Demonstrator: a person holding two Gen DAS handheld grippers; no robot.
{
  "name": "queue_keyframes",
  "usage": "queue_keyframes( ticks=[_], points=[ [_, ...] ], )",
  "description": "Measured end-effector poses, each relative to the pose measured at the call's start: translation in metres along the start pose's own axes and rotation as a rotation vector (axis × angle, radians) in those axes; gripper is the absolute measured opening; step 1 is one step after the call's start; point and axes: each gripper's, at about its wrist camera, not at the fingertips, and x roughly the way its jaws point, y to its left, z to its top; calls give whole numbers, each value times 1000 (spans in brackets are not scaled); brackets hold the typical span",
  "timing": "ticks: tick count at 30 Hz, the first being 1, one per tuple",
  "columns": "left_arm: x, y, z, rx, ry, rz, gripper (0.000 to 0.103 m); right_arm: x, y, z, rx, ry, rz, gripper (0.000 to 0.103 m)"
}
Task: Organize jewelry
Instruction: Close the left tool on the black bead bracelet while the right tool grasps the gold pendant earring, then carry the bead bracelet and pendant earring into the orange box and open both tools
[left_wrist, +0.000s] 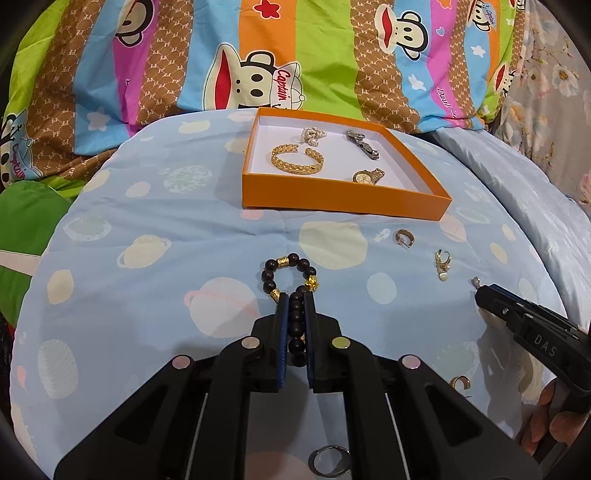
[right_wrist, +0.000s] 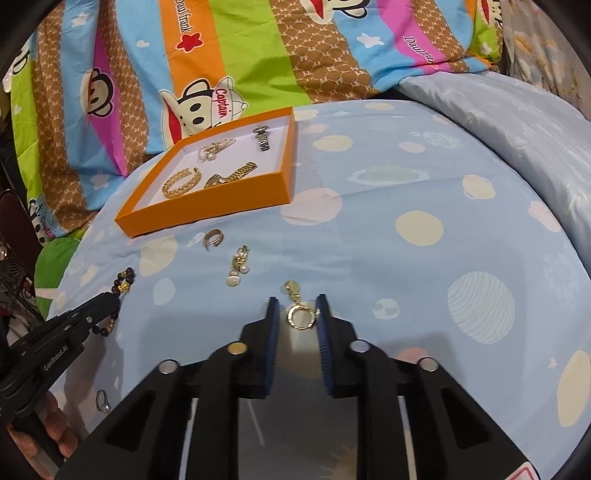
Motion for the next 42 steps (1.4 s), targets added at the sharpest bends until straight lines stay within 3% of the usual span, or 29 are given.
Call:
queue_keyframes(
  ticks=[16,24,31,34,42],
  points=[
    [-19,-1,-10,4,-39,-12,7,-27,11,-11,-19,-48,73,14],
    [-40,-1,-11,-13,-50,-63,7,-45,23,-4,-49,-71,121,14],
    [-45,-3,32,-12,-94,-86,7,-41,31,29,-85,-104,132,14],
    [-38,-6,55,5,-126,-60,7,-32,35,55,-96,-122,135,14],
    [17,-10,113,-12,-102,-47,7,27,46,125,-87,-100,167,14]
  ],
)
